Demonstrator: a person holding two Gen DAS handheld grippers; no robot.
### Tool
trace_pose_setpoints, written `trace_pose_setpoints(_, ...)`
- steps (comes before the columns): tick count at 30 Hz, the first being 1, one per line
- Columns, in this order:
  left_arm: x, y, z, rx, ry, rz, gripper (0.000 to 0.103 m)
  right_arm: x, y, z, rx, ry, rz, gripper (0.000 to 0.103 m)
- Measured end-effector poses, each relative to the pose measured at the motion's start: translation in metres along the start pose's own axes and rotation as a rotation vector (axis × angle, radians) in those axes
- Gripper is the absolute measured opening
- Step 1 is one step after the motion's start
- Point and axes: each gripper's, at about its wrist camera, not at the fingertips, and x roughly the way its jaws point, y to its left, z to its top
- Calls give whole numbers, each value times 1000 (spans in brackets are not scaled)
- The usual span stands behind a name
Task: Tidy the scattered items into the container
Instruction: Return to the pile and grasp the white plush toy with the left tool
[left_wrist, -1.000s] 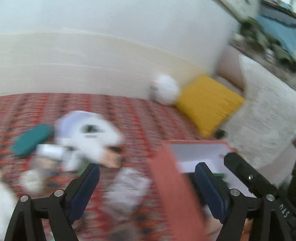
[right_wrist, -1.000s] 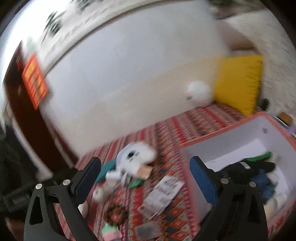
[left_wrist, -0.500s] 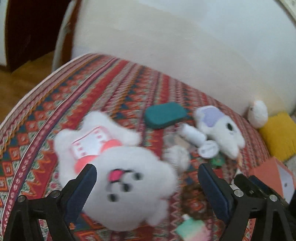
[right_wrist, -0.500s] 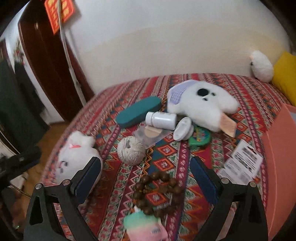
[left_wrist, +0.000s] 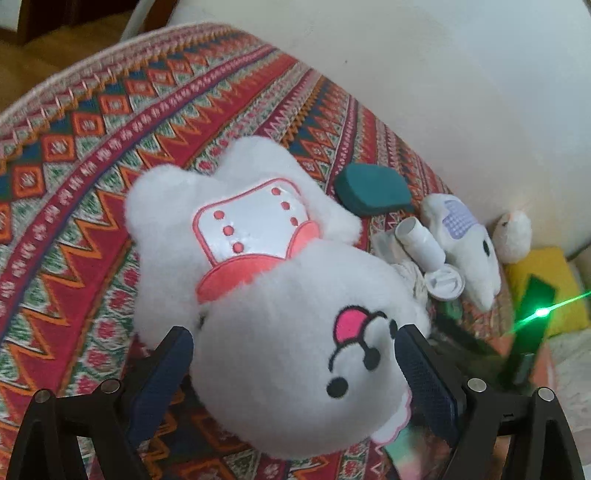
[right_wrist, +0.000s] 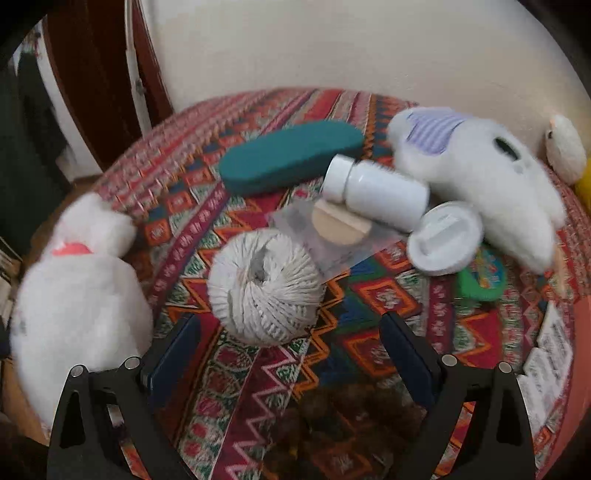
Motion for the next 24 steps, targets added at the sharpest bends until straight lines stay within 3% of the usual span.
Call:
trace_pose_setpoints(1,4,-2,0,-1,8,-9,93,7,-2,0,7,10,7,96)
trace_pose_setpoints(4,16,-12,2,23,17,-15,98,13,-9,3,18,17,80,75)
trace_pose_setpoints(5,19,-15,3,30,15,-11,100,12,-9,4,12,19,92,56)
trace_pose_setpoints(11,39,-29,5,42,-18,77,102,14,-8,2,-8,24,88,54)
trace_pose_setpoints(15,49,-44,0,111,-64,139,102,14,-8,1,-1,23,95,53)
trace_pose_setpoints(18,51,-47,-4,152,-91,143,101,13,-5,1,4,16,97,52)
trace_pose_setpoints(24,42,-41,3,143,-114,112,87,7,-4,3,26,2,116,51)
